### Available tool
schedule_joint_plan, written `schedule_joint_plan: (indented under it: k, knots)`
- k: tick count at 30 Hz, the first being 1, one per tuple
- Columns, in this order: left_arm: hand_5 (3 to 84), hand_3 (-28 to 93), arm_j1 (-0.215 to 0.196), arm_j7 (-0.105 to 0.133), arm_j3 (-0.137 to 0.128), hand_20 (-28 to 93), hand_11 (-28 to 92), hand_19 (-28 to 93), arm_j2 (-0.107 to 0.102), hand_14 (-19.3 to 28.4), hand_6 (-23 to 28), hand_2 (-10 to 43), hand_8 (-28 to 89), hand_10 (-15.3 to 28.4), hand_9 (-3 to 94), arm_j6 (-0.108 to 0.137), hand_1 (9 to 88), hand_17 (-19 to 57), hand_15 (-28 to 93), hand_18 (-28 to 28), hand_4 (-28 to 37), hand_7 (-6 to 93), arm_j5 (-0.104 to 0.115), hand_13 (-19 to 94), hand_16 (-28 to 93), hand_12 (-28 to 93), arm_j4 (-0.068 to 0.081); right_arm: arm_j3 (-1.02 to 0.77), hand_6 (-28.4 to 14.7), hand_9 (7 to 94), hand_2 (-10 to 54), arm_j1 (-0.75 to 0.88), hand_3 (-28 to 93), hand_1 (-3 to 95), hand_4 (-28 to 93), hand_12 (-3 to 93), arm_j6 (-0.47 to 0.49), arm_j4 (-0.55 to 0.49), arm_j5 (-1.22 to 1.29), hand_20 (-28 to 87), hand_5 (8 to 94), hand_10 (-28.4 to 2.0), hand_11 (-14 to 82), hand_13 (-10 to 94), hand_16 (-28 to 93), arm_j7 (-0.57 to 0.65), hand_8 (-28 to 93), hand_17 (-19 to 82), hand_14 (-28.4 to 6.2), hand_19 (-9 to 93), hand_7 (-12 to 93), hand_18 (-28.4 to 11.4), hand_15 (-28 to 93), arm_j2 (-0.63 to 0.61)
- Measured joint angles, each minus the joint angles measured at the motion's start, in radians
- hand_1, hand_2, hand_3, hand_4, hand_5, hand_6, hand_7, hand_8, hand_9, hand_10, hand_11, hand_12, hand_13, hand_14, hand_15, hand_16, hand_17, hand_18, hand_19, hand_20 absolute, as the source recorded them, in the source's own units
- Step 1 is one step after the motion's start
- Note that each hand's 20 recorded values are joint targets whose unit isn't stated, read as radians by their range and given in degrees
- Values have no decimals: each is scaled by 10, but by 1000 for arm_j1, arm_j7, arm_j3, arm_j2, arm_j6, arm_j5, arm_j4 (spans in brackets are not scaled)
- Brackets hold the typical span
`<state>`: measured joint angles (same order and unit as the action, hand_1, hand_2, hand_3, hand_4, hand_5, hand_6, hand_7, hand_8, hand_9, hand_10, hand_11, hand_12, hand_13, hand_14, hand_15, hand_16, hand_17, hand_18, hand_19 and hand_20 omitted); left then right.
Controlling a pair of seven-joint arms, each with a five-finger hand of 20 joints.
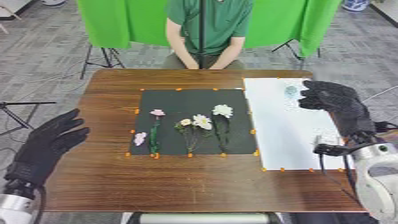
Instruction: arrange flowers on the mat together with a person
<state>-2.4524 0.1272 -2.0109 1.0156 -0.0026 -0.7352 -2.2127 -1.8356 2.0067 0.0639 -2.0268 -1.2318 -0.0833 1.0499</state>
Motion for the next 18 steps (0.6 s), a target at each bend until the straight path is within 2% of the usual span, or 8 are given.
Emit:
schedule_joint_plan:
  k: [3, 10, 15, 18]
  knots:
    - [355, 679, 0, 1, 0, 100, 211, 552, 6, 161, 57, -21, -88, 127, 301, 1, 307, -21, 371, 260, -223, 183, -1, 278, 0, 187, -2, -16, -47, 520, 33, 60, 858, 220, -205, 241, 7, -10, 5, 268, 521, -149, 175, 482, 246, -1, -90, 268, -126, 484, 165, -186, 303, 32]
    - [354, 668, 0, 3, 1, 89, 211, 549, 25, 162, 57, -19, -87, 128, 301, 5, 300, -26, 374, 255, -238, 183, -1, 282, 0, 189, -5, -59, -45, 514, 33, 122, 855, 214, -207, 241, 65, -26, 22, 266, 513, -148, 171, 472, 246, 24, -88, 238, -124, 471, 164, -190, 297, 117]
    - [355, 676, 4, 19, 19, 80, 211, 520, 26, 162, 56, -19, -87, 129, 307, 32, 295, -37, 373, 240, -244, 184, 2, 281, 0, 189, -5, -66, -44, 515, 31, 127, 856, 214, -208, 242, 65, -30, 24, 270, 512, -147, 170, 471, 251, 28, -88, 226, -123, 465, 167, -193, 297, 143]
    - [355, 679, 10, 20, 25, 80, 212, 514, 26, 162, 56, -19, -88, 129, 308, 37, 298, -41, 374, 238, -242, 185, 2, 280, 0, 189, -5, -66, -42, 515, 31, 127, 858, 214, -208, 242, 64, -30, 24, 270, 512, -147, 171, 469, 253, 27, -88, 223, -122, 462, 168, -194, 298, 148]
